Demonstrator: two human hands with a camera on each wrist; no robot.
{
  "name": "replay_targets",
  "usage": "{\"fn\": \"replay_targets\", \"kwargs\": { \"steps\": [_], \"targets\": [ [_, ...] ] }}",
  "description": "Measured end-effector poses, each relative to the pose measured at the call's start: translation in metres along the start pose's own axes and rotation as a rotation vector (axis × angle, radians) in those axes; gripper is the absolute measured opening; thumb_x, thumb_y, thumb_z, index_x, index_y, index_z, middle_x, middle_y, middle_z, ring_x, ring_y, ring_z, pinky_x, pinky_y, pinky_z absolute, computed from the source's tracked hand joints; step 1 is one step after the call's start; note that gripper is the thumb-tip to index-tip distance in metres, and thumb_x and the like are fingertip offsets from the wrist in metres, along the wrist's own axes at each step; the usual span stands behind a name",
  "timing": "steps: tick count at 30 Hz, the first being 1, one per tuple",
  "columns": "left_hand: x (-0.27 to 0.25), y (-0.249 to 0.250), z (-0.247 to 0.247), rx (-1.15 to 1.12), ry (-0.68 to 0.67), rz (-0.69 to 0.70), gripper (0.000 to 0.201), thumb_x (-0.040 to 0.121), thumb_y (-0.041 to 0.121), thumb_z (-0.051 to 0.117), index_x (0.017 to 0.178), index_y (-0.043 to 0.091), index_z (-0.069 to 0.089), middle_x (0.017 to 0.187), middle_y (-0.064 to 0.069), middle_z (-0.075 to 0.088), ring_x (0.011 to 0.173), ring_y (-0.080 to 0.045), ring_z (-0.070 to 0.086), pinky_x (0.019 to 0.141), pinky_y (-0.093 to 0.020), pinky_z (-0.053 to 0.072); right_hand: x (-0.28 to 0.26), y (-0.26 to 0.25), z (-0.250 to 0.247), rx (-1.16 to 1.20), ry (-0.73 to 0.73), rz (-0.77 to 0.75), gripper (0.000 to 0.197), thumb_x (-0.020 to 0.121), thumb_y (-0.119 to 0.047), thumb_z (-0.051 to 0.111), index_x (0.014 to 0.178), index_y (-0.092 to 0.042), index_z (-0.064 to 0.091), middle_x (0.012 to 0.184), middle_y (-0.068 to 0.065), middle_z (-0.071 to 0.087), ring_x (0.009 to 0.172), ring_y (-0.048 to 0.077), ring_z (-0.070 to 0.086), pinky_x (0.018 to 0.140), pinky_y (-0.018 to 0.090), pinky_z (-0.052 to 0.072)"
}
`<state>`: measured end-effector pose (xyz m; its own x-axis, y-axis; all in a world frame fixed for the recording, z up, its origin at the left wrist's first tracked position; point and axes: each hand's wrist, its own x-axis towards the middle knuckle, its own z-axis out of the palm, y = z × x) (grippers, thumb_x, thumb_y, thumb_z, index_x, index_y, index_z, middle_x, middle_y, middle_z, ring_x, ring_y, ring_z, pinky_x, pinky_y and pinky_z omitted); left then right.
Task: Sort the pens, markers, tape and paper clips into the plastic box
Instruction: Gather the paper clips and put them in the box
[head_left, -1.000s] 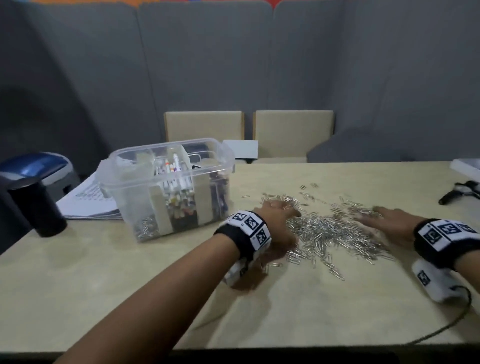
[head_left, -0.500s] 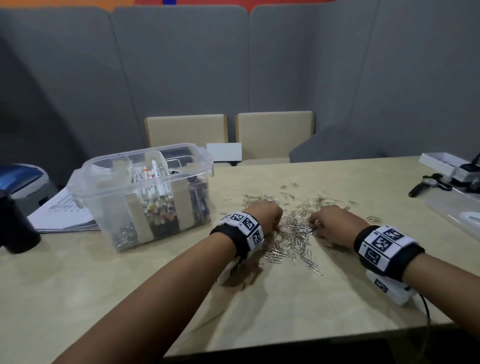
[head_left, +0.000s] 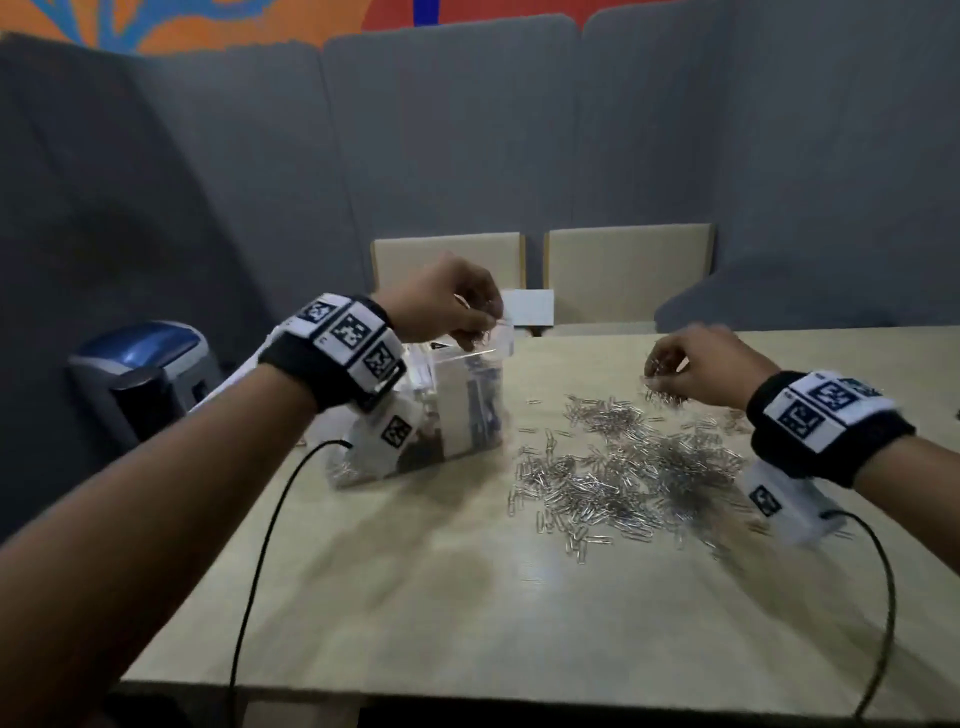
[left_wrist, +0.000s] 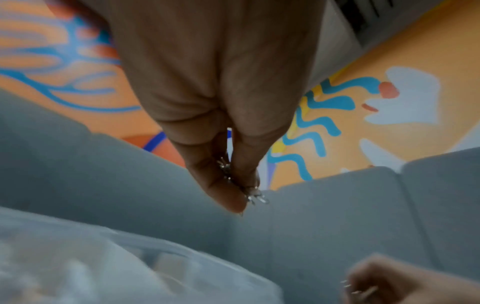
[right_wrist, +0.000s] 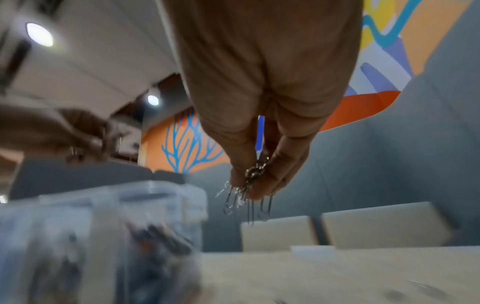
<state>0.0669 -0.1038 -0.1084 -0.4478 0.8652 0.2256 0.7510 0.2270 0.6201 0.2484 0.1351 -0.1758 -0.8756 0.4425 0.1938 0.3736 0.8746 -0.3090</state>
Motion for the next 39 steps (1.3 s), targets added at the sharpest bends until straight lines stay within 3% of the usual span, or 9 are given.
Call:
{"fn": "replay_targets", "kwargs": {
  "steps": [5,8,11,14,19,24,29,34,39],
  "targets": [
    [-0.033,-0.045,-0.081,0.167,0.201,-0.147,0.007,0.085,-0.006,0.065,0.083,0.001,0.064,0.07,-0.014,0.065,0.046,-0.01,0.061,0.054,-0.022,0.057,0.04,-0.057,-0.017,0.357,0.022,-0.041,0.008,0.081,-0.014,0.076,0.085,-0.014,0.07,0.081,0.008,0.071,0.073,0.021,0.068,0.079,0.035,0.058],
    [-0.046,-0.08,-0.097,0.373,0.216,-0.294,0.01,0.084,-0.002,0.067,0.08,0.007,0.066,0.064,-0.003,0.067,0.045,-0.008,0.063,0.054,-0.02,0.056,0.057,-0.108,-0.03,0.585,0.031,-0.083,0.014,0.081,-0.006,0.075,0.093,-0.003,0.069,0.082,0.011,0.07,0.067,0.015,0.068,0.07,0.026,0.06],
    [-0.056,-0.108,-0.089,0.373,0.103,-0.418,0.015,0.082,-0.001,0.069,0.075,0.012,0.068,0.062,-0.002,0.068,0.052,-0.014,0.065,0.067,-0.031,0.059,0.07,-0.17,-0.033,0.734,-0.042,-0.155,0.02,0.084,0.0,0.07,0.102,0.007,0.066,0.088,0.016,0.066,0.072,0.019,0.065,0.063,0.018,0.058],
    [-0.059,-0.116,-0.08,0.264,0.072,-0.423,0.006,0.082,0.003,0.071,0.082,0.01,0.07,0.07,-0.009,0.069,0.054,-0.011,0.063,0.067,-0.028,0.056,0.083,-0.227,-0.022,0.748,-0.119,-0.206,0.016,0.085,0.002,0.068,0.1,0.008,0.066,0.086,0.016,0.065,0.079,0.023,0.065,0.072,0.027,0.06],
    [-0.067,-0.113,-0.093,0.11,0.253,-0.474,0.01,0.084,-0.004,0.065,0.086,0.005,0.069,0.083,-0.022,0.071,0.076,-0.032,0.072,0.075,-0.04,0.059,0.111,-0.291,0.016,0.565,-0.181,-0.249,0.01,0.076,-0.009,0.078,0.082,-0.003,0.073,0.079,0.008,0.072,0.086,0.027,0.073,0.082,0.04,0.059],
    [-0.077,-0.106,-0.108,0.205,0.523,-0.478,0.014,0.083,-0.004,0.059,0.089,0.002,0.07,0.081,-0.017,0.07,0.066,-0.023,0.069,0.047,-0.024,0.056,0.11,-0.299,0.046,0.502,-0.322,-0.229,0.024,0.077,-0.007,0.075,0.1,-0.003,0.068,0.084,0.006,0.07,0.065,0.013,0.068,0.051,0.017,0.053],
    [-0.085,-0.101,-0.112,0.232,0.544,-0.467,0.017,0.084,0.0,0.055,0.087,0.009,0.07,0.083,-0.015,0.072,0.072,-0.024,0.073,0.056,-0.033,0.061,0.104,-0.3,0.057,0.565,-0.311,-0.181,0.015,0.08,-0.006,0.074,0.093,0.002,0.071,0.088,0.018,0.074,0.079,0.027,0.074,0.079,0.042,0.06],
    [-0.074,-0.078,-0.1,0.207,0.53,-0.304,0.015,0.084,0.003,0.058,0.086,0.013,0.069,0.082,-0.011,0.071,0.071,-0.026,0.072,0.057,-0.04,0.061,0.084,-0.268,0.025,0.675,-0.242,-0.227,0.012,0.085,0.005,0.064,0.097,0.004,0.066,0.094,0.023,0.071,0.083,0.031,0.072,0.076,0.04,0.061],
    [-0.051,-0.029,-0.052,0.18,0.398,0.034,0.01,0.086,0.007,0.063,0.091,0.013,0.07,0.079,0.004,0.069,0.068,-0.01,0.066,0.056,-0.016,0.053,0.062,-0.184,-0.004,0.557,-0.1,-0.234,0.005,0.084,-0.003,0.067,0.089,-0.005,0.068,0.089,0.02,0.072,0.081,0.028,0.072,0.071,0.041,0.061]
  ]
}}
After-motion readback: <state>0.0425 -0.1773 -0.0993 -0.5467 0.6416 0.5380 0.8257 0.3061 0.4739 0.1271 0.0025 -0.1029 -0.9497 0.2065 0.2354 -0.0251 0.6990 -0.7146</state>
